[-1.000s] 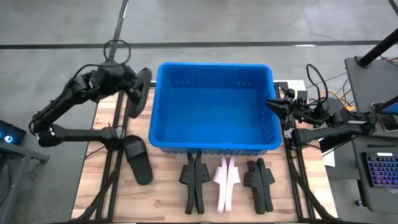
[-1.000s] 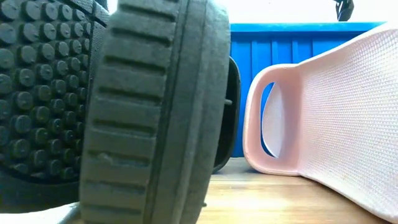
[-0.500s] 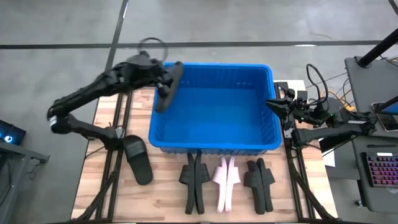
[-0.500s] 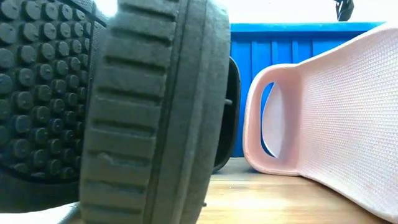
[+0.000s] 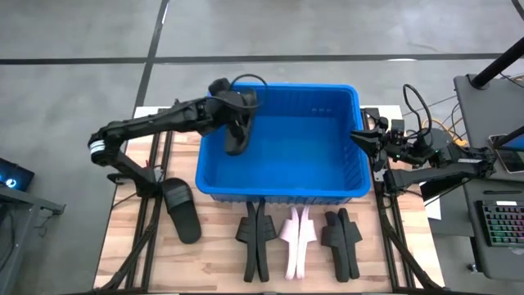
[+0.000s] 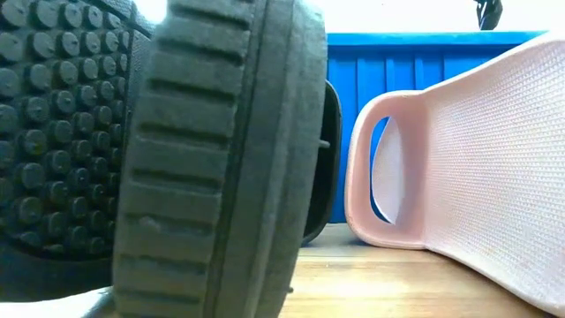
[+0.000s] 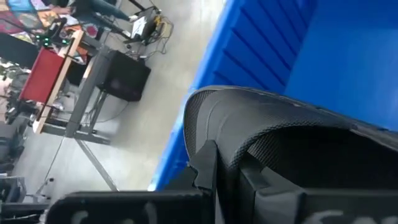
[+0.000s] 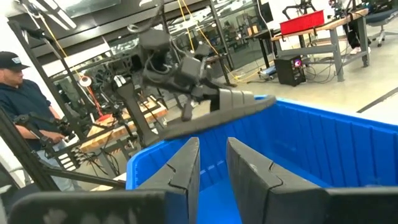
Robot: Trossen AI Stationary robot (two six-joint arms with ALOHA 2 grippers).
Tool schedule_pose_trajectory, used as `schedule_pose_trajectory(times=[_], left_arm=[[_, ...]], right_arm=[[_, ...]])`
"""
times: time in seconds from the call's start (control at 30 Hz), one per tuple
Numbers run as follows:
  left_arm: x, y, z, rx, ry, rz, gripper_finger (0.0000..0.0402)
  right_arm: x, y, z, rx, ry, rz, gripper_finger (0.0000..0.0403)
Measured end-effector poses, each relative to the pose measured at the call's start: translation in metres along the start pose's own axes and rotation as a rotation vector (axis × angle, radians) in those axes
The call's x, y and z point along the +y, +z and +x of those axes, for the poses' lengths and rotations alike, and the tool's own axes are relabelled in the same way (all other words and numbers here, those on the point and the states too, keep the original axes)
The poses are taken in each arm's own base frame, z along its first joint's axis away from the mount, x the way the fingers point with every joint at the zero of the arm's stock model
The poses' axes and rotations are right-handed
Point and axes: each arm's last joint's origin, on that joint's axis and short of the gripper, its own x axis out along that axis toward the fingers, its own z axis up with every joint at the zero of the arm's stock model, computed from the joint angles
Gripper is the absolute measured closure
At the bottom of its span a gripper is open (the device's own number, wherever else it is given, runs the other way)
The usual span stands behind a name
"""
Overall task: Pick and place slides into bin
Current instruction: Put the black slides into the blue bin
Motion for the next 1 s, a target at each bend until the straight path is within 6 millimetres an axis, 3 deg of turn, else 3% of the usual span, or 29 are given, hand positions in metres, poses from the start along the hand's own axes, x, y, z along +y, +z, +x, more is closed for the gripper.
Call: schedule_pose_trajectory(times=[0.43,0.77,1.0], left_arm=[[-0.043,-0.006,0.053,0.136,0.028,0.089,0.0400],[-0.078,-0.046,0.083,0.268,-0.003,0.230,0.0400],[-0.089,-0.068,0.101,0.233,0.078,0.291,0.0400]], right_arm=[[-0.001,-0.003,0.000,0.025,-0.009,-0.011,0.0323],[-0.001,-0.004,0.000,0.035,-0.013,-0.016,0.0335],[-0.001,-0.004,0.000,0.035,-0.013,-0.016,0.0327]])
